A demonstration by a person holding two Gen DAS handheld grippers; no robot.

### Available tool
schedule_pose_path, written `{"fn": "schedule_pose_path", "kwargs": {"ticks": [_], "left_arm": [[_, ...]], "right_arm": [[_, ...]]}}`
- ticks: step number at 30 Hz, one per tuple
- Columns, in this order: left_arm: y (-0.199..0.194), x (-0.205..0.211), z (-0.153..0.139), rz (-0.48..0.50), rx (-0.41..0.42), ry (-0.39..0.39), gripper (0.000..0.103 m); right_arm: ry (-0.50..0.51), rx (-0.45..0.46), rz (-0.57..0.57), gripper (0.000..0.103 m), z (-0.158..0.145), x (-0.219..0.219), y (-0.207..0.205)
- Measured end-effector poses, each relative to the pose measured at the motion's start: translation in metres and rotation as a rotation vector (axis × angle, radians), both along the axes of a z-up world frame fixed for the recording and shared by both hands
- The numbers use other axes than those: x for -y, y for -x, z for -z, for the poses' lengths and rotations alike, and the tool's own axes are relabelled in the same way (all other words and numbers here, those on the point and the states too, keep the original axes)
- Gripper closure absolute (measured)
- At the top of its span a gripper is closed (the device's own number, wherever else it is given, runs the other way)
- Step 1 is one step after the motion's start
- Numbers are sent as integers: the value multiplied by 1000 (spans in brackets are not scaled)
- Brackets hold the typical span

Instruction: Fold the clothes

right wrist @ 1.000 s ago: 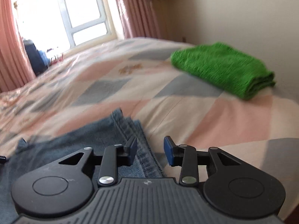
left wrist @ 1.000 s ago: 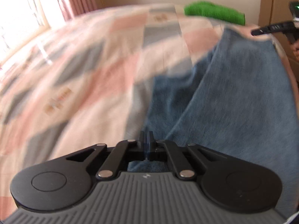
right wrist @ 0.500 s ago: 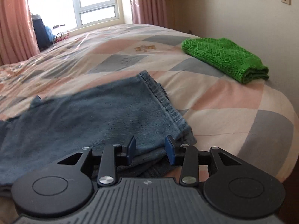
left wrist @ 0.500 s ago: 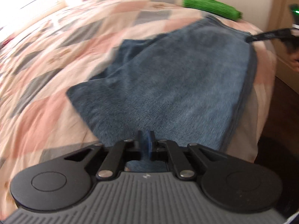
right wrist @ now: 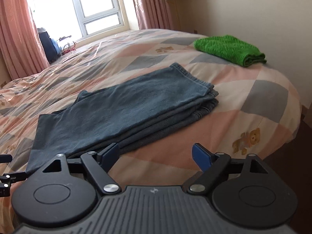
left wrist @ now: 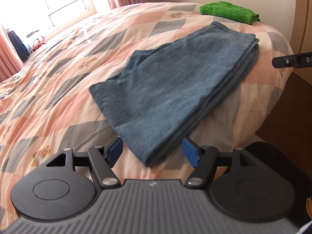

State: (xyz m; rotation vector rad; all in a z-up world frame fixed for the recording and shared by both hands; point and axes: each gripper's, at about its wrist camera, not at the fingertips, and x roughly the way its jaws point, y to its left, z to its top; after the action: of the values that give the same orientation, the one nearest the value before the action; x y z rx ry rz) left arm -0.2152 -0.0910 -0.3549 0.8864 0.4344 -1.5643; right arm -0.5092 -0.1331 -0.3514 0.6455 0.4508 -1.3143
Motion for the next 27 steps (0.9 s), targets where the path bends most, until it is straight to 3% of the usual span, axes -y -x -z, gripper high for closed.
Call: {"fn": "schedule_pose_path", "kwargs": {"ticks": [4, 10, 17, 27], "left_arm": [[-3, -16, -6, -24, -3, -1, 37], [-8, -35, -18, -51, -13, 21, 29], [-10, -43, -24, -44, -36, 36, 24], [-25, -33, -8, -54, -104, -5, 24]], "right_arm": [[59, -11, -8, 6, -24, -18, -9], [78, -35, -26, 3, -37, -33, -20], [67, -42, -28, 2, -33, -37, -24], [16, -46, -36, 2, -16, -20, -29]]}}
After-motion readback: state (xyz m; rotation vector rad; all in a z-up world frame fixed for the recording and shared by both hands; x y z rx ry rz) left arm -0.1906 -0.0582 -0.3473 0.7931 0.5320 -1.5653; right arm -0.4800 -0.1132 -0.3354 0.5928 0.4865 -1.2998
